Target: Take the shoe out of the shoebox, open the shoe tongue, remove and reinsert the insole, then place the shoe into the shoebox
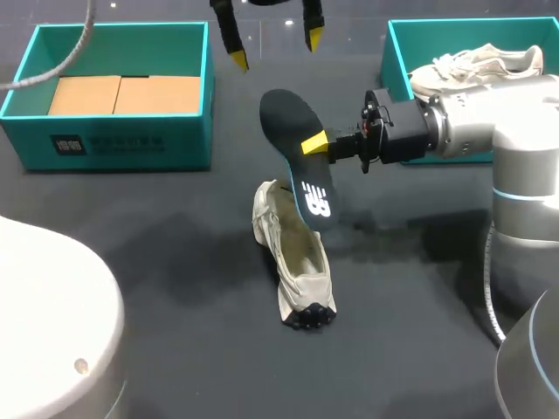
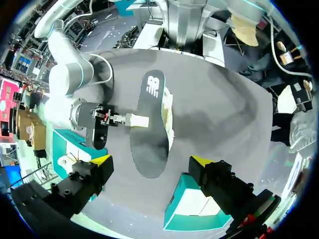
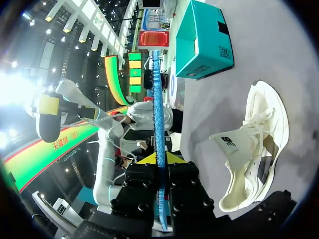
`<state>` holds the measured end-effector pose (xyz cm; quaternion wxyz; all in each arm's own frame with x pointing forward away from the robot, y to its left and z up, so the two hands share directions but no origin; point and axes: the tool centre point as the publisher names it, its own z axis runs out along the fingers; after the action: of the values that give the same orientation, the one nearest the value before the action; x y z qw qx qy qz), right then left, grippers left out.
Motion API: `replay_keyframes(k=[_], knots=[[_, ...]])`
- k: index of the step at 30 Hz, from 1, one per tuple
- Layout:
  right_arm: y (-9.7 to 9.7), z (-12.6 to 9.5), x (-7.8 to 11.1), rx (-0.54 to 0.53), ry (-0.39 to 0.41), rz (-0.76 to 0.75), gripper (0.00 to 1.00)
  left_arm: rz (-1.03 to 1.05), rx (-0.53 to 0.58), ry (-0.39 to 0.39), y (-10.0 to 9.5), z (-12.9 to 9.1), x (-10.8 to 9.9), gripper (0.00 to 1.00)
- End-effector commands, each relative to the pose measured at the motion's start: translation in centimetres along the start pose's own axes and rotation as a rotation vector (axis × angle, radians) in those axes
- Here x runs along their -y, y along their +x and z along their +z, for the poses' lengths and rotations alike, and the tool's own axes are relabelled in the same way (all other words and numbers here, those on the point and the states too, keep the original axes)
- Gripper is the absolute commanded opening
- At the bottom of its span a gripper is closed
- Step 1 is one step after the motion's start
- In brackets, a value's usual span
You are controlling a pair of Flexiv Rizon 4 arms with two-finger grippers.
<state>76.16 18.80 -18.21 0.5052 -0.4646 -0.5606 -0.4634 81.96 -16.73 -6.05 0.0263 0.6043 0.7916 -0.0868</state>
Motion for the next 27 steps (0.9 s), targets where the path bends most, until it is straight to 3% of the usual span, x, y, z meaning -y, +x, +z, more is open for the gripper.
replay_keyframes(k=[1,7,22,24,26,27], knots=[[0.0,0.1,0.0,0.002,-0.001,0.0,0.0,0.002,0.446,0.005,2.5,0.5,0.2,1.0],[0.0,0.1,0.0,0.002,-0.001,0.0,0.0,0.012,0.521,0.004,3.9,0.6,0.8,1.0],[0.0,0.1,0.0,0.002,-0.001,0.0,0.0,0.071,0.494,0.0,4.3,1.2,0.6,1.0],[0.0,0.1,0.0,0.002,-0.001,0.0,0.0,0.087,0.54,-0.017,4.7,1.9,0.9,1.0],[0.0,0.1,0.0,0.002,-0.001,0.0,0.0,0.117,0.611,0.018,5.4,2.7,0.9,1.0],[0.0,0.1,0.0,0.002,-0.001,0.0,0.0,0.131,0.634,-0.011,5.7,3.2,0.9,1.0]])
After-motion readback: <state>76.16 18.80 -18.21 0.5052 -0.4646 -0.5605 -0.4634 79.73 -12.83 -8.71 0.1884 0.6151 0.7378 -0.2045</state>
